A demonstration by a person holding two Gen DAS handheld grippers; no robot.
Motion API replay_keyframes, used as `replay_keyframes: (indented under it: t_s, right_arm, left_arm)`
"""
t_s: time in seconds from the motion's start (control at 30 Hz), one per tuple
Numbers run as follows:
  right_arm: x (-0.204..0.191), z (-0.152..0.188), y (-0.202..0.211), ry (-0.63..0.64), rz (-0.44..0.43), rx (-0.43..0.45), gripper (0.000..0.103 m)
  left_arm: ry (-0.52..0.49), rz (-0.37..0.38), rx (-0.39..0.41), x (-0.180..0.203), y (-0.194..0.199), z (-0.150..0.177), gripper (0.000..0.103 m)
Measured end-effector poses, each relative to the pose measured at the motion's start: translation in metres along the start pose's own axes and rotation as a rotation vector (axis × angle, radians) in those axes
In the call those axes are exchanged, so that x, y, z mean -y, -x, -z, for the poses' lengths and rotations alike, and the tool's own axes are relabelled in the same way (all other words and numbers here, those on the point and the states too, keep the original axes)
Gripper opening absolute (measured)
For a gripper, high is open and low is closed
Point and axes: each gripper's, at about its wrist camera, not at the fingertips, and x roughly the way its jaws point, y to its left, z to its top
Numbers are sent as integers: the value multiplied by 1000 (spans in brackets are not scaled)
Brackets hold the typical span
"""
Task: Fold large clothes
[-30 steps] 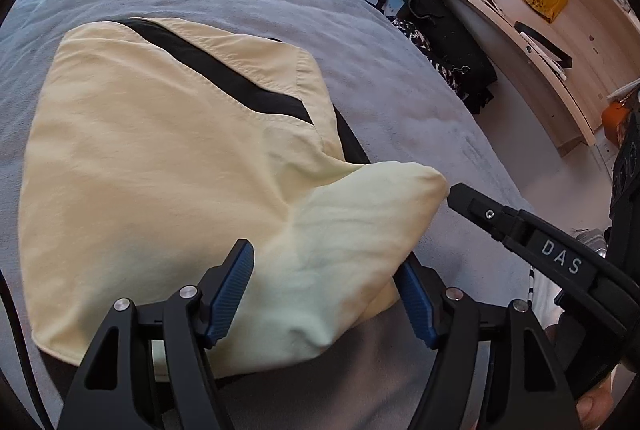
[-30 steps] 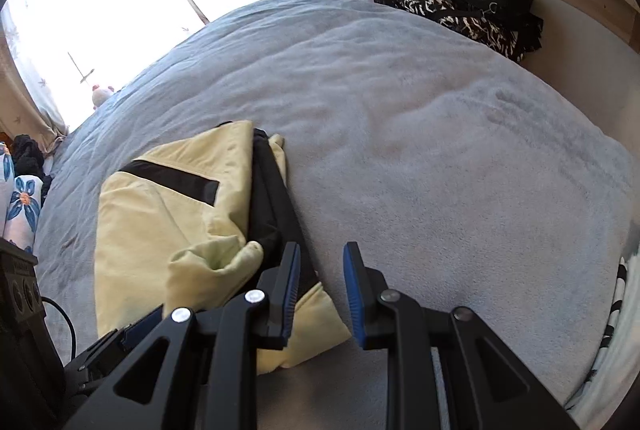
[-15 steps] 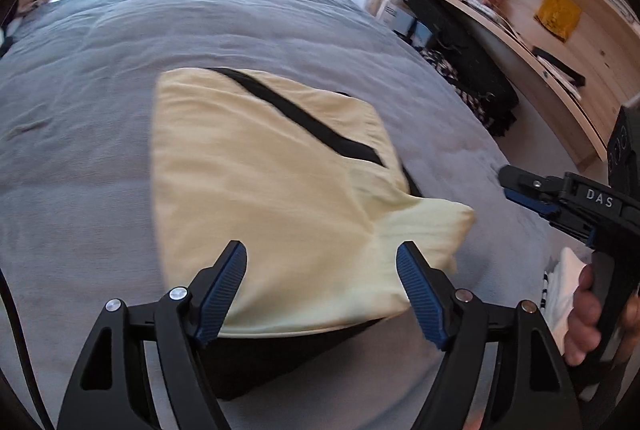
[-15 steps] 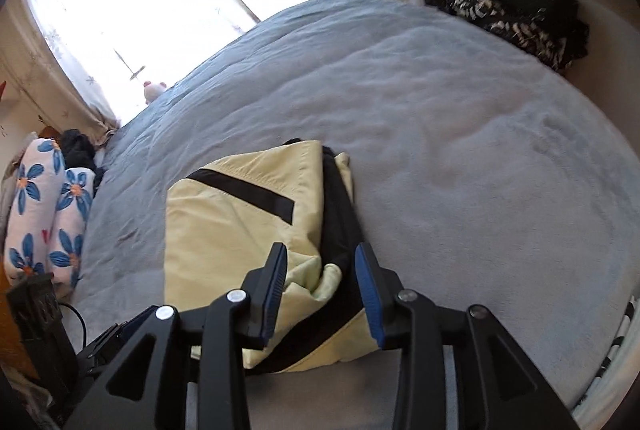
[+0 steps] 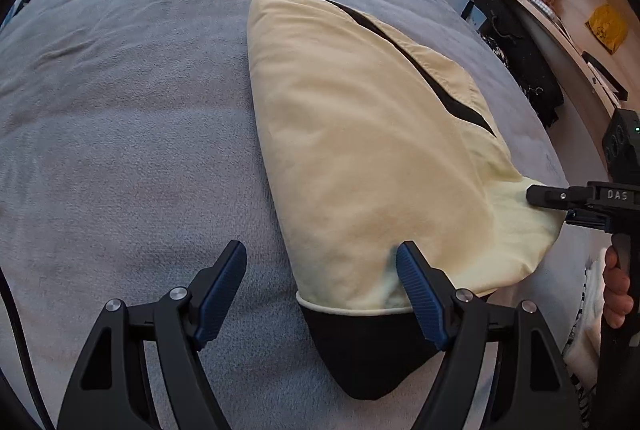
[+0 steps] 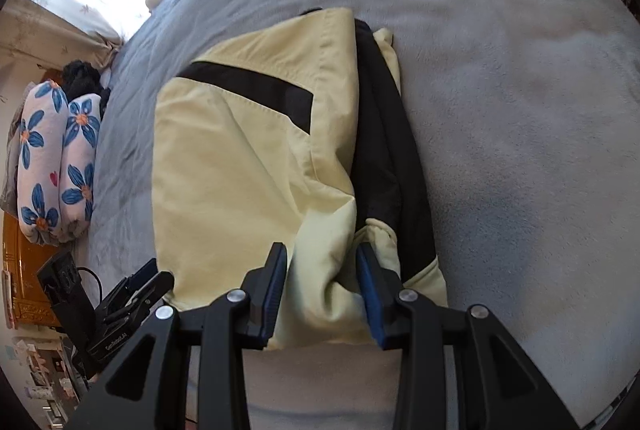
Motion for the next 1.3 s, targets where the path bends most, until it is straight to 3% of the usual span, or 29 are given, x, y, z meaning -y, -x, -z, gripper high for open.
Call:
replay_keyframes:
  t_s: [0.03, 0.1, 0.2, 0.37, 0.57, 0.73, 0.8, 0.93, 1.0, 1.07, 1.17, 1.3]
  right_arm:
    - [-3, 1, -3, 26, 11, 2, 34]
    - [-8, 3, -5, 71, 25, 7, 19]
    - [-15, 12, 5, 135, 66, 63, 12]
    - [-2, 38, 29, 106, 75, 191, 10]
    - [27, 59, 3, 41, 108, 192, 10]
    - [16, 53, -9, 78, 184, 261, 11]
    - [14, 50, -10, 85, 206, 243, 15]
    - [14, 39, 10, 44, 170, 220, 21]
    - [13, 29, 25, 13, 147, 280, 40]
    - [13, 15, 32, -18, 124, 323, 52]
    - [15, -19, 27, -35, 98, 330, 53]
    - [18, -64, 2, -32, 129, 289, 53]
  left_arm:
    - [2, 16, 6, -1, -1, -1, 76]
    - [2, 22, 4, 0, -3, 0, 76]
    - [-1, 25, 6, 4, -7, -1, 76]
    - [-37, 33, 19, 17, -4, 1, 73]
    - [-116, 18, 15, 36, -14, 10, 71]
    - [-73, 29, 11, 36, -24, 6, 71]
    - [-61, 32, 2, 34, -24, 4, 71]
    - [-80, 25, -15, 36, -17, -4, 72]
    - [-88, 33, -7, 36, -14, -15, 72]
    - [-80, 39, 5, 36, -12, -27, 72]
    - [-60, 37, 29, 34, -15, -51, 72]
    - [-34, 14, 23, 26, -32, -78, 71]
